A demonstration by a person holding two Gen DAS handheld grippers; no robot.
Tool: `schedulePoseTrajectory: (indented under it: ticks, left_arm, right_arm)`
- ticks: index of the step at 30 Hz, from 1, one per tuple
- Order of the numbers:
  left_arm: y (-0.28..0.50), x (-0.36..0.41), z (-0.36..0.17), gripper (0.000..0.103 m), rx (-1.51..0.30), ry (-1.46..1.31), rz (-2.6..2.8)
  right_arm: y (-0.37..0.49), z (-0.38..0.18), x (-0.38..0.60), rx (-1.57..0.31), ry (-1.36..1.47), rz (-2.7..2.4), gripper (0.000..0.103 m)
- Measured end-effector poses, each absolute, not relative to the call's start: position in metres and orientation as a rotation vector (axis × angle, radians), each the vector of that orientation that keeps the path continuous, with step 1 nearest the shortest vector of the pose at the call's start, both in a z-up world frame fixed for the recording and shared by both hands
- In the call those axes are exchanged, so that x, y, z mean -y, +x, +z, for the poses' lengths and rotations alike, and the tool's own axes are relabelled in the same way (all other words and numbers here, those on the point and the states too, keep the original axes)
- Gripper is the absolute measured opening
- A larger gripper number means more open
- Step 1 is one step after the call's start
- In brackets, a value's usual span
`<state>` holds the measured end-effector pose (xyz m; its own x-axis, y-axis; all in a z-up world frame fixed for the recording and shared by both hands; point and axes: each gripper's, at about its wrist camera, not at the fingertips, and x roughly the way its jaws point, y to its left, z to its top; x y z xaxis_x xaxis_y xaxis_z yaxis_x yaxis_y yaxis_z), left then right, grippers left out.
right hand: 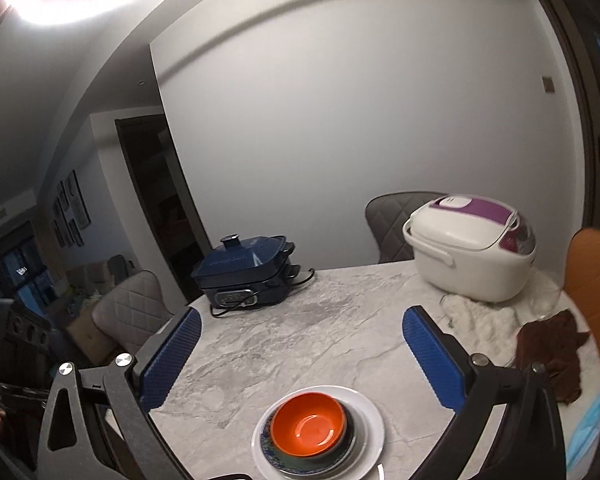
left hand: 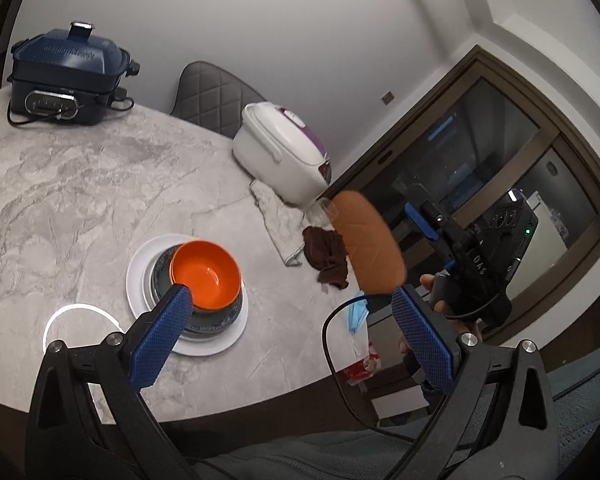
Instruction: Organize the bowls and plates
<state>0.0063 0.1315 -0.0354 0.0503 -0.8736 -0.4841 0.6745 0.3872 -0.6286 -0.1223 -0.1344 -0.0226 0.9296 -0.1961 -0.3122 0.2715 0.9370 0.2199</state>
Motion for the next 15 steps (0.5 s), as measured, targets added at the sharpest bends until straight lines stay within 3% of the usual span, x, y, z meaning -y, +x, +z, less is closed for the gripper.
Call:
schedulePoseTrajectory:
  ticks: [7, 15]
  left_arm:
    - [0.036, -0.122, -0.054, 0.1, -1.028, -0.145, -0.975]
    - [0.061, -0.071, -0.077, 0.102, -0.932, 0.164, -0.563]
  right_arm:
    - [-0.111, -0.016, 0.115, -0.411, 0.106, -0.402, 0.103]
    - [-0.07, -0.095, 0.157, -0.802, 0.334, -0.367, 0.103]
